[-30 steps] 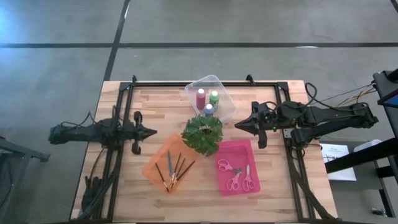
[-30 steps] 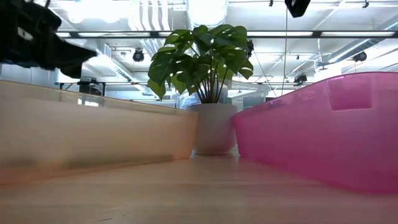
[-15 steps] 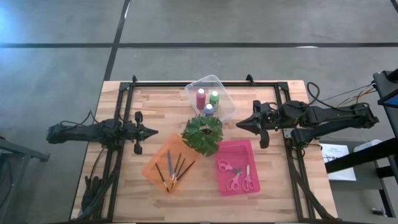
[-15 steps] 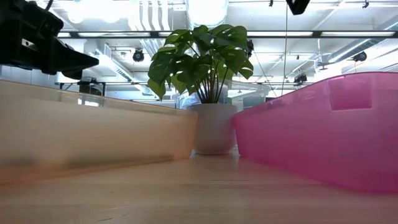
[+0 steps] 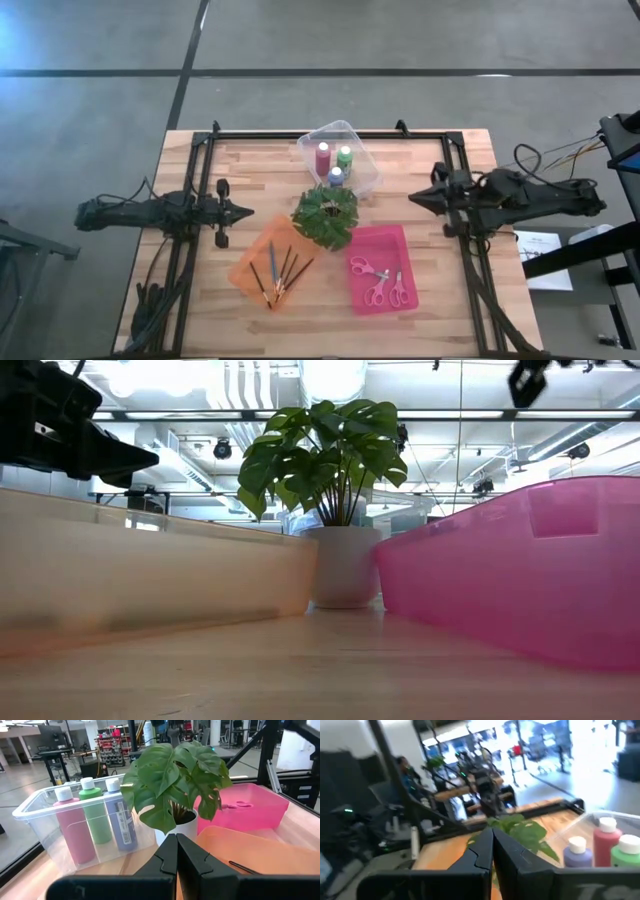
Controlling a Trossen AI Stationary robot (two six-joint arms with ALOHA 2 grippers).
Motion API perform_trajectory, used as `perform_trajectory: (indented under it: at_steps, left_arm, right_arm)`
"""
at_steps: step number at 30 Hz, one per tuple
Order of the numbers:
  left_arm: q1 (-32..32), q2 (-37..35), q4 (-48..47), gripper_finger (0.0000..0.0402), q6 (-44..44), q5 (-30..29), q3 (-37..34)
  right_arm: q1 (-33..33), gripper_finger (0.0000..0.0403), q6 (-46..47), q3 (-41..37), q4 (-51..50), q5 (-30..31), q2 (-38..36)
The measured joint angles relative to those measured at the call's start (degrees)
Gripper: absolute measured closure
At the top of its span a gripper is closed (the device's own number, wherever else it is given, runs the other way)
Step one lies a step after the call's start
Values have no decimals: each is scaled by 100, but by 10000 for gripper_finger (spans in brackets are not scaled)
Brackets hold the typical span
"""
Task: Pick & Place Paint Supplies
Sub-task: Return to Home Position
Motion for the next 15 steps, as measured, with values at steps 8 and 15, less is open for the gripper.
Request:
perform_trajectory:
  at_steps: [8,15]
  left_arm:
    - [0,2,-2,395,-2,2,-2]
    - [-2,28,-5,395,-14,3,-4]
  right_arm:
    - [0,395,-196,-1509,43,-597,-2230]
    - [0,395,-691,-2131,99,-806,-2366]
